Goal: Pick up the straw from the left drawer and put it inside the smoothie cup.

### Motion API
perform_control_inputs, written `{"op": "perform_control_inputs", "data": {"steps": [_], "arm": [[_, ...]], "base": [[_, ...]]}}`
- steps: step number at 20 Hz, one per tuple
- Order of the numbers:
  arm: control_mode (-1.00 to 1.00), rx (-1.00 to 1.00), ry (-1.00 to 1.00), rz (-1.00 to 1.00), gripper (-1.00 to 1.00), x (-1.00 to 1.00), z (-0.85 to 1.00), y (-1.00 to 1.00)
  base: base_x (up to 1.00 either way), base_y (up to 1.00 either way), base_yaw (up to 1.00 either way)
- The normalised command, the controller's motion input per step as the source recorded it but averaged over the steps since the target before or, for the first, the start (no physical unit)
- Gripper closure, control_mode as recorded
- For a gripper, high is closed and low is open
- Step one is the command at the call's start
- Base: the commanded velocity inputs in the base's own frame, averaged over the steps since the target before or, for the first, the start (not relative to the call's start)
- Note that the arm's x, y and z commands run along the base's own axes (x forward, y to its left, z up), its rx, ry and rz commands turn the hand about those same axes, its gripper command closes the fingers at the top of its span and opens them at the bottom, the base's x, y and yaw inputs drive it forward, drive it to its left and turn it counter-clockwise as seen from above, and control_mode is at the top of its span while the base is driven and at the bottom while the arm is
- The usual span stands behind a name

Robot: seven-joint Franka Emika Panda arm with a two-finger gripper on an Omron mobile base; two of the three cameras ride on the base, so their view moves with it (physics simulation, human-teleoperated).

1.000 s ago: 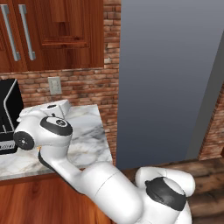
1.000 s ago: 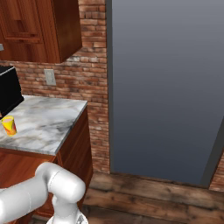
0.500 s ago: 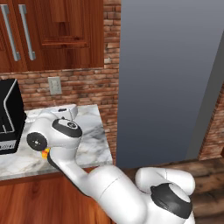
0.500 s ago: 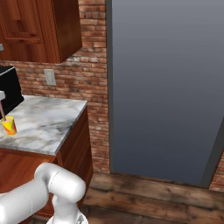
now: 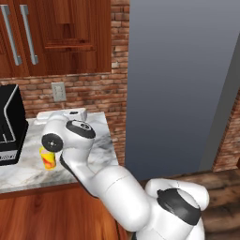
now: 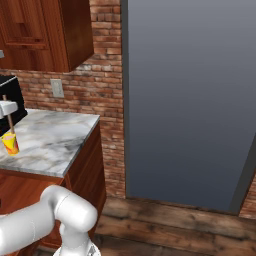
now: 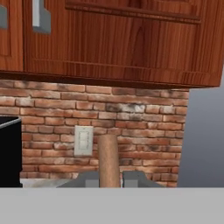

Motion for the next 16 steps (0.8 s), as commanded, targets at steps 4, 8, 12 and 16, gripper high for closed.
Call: {"op": "perform_control_inputs", "data": {"steps": [4,8,12,16], "arm": [[-1.0,0.0,0.0,0.0,1.0,0.04,-0.03,0.15],[-1.0,0.0,0.0,0.0,1.0,0.0,-0.02,0.18],[-1.0,0.0,0.0,0.0,1.0,0.0,-0.02,0.12],[-1.0,0.0,0.0,0.0,1.0,0.01,-0.05,0.11]], "base": [[0.0,0.0,0.0],[0.0,0.0,0.0],[0.0,0.0,0.0],[0.0,0.0,0.0]]}}
